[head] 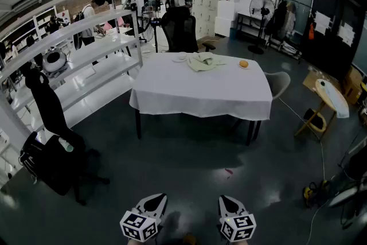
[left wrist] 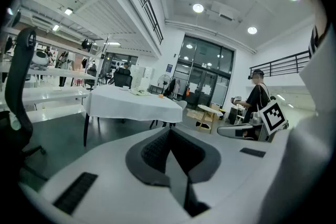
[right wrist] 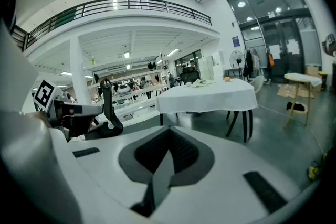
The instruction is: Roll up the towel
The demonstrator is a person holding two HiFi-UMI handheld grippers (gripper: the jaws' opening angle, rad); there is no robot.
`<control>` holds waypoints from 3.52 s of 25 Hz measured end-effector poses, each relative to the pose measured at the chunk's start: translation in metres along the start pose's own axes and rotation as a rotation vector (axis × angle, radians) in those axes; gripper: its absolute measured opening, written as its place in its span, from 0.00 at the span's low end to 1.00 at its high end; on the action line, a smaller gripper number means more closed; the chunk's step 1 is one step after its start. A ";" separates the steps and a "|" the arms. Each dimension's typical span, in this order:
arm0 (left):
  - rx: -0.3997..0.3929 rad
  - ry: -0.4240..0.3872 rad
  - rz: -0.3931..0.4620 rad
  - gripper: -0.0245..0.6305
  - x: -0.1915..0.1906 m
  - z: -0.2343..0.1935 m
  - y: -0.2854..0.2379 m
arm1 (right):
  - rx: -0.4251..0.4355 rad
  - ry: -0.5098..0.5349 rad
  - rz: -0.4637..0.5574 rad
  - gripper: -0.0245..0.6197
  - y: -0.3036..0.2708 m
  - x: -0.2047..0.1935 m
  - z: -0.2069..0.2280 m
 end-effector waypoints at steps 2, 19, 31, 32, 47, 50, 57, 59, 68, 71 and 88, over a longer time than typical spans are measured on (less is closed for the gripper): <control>0.010 0.003 0.011 0.06 -0.004 0.003 0.022 | -0.009 0.006 -0.001 0.05 0.020 -0.007 -0.008; -0.007 -0.037 0.019 0.06 -0.020 0.033 0.132 | -0.106 0.044 0.072 0.05 0.128 -0.036 -0.077; -0.030 0.009 0.048 0.56 -0.015 0.019 0.150 | -0.087 -0.003 0.085 0.55 0.136 -0.041 -0.092; -0.028 0.005 0.044 0.56 -0.015 0.017 0.149 | -0.087 -0.002 0.084 0.55 0.132 -0.041 -0.091; 0.006 0.000 0.067 0.56 0.014 -0.030 0.037 | -0.024 0.039 0.103 0.56 0.016 0.025 -0.029; 0.015 0.021 0.079 0.56 0.018 -0.034 0.010 | -0.023 0.041 0.109 0.56 -0.003 0.038 -0.007; 0.030 0.026 0.098 0.56 0.028 -0.041 -0.041 | -0.026 0.043 0.112 0.55 -0.039 0.060 0.036; 0.036 0.026 0.101 0.56 0.029 -0.044 -0.053 | -0.024 0.043 0.109 0.55 -0.049 0.062 0.044; 0.046 0.021 0.101 0.56 0.031 -0.060 -0.090 | -0.013 0.043 0.095 0.55 -0.086 0.064 0.067; 0.051 0.018 0.101 0.56 0.029 -0.063 -0.103 | -0.008 0.042 0.094 0.55 -0.094 0.065 0.076; 0.059 0.046 0.076 0.56 0.025 -0.062 -0.126 | -0.005 0.029 0.019 0.55 -0.094 0.053 0.086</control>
Point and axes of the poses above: the fingertips, and each gripper's own axes: y backward along the fingers, z to its right, x out of its top, the point moved 5 cm from there along y, backward along the fingers, and after that the axes turned 6 degrees about z, right-handed, at the moved point
